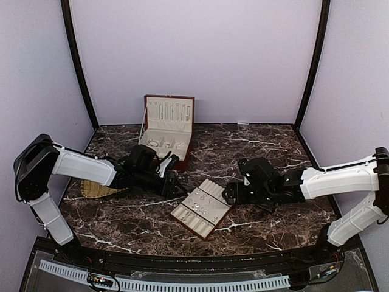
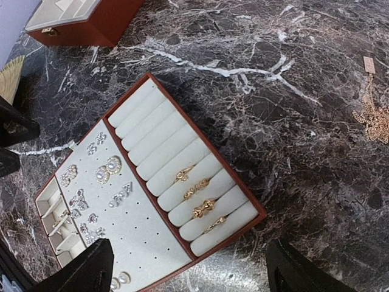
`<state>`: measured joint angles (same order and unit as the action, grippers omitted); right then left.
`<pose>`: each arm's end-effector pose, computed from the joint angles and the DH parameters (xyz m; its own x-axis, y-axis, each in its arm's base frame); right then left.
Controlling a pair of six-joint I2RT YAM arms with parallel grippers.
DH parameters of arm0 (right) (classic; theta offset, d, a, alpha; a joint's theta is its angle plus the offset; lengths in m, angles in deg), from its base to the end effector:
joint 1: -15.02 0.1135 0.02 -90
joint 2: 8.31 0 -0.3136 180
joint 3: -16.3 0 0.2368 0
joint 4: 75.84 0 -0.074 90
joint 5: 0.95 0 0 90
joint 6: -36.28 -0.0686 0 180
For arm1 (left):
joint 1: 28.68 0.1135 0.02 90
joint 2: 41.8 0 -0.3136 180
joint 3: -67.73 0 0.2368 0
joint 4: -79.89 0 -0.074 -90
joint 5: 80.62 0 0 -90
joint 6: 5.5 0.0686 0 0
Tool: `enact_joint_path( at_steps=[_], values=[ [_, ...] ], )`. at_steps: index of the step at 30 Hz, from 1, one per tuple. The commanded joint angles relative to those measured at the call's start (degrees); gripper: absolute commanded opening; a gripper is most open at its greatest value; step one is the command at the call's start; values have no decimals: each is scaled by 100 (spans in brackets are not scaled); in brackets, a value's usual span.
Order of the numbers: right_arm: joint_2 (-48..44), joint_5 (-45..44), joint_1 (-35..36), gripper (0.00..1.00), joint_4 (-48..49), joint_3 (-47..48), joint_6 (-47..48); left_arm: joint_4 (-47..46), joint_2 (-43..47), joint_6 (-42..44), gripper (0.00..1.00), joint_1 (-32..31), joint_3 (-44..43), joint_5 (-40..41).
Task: Organize the mixed jewelry
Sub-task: Position the compartment layer at the center of the board.
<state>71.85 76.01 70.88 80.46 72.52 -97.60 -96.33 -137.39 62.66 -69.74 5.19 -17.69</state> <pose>0.1687 0.2212 0.2223 -0.7987 0.0254 -0.6012 -0.2322 0.9087 0.3469 0.2488 -0.2581 0.2155 -0.7393 0.2047 -0.6415 0.6297 0.5476 -0.5510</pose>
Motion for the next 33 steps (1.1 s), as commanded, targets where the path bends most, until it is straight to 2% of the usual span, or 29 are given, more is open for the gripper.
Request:
enact_joint_path(
  at_steps=[1,12,20,27,33],
  values=[
    [-239,-36,-76,88,354,-83,-122,-202,-272,-328,59,-128,4,-333],
    [-706,-318,-330,90,407,-106,168,334,-984,37,59,-600,-412,73],
    [-956,-510,-497,91,473,-86,408,145,-1253,252,52,-1176,-722,-50],
    [-1014,-618,-573,92,493,-102,487,125,-1727,515,51,-1742,-1286,-141],
    [-1052,-740,-590,92,529,-106,474,-369,-2149,507,51,-2037,-1822,-336]
  ],
)
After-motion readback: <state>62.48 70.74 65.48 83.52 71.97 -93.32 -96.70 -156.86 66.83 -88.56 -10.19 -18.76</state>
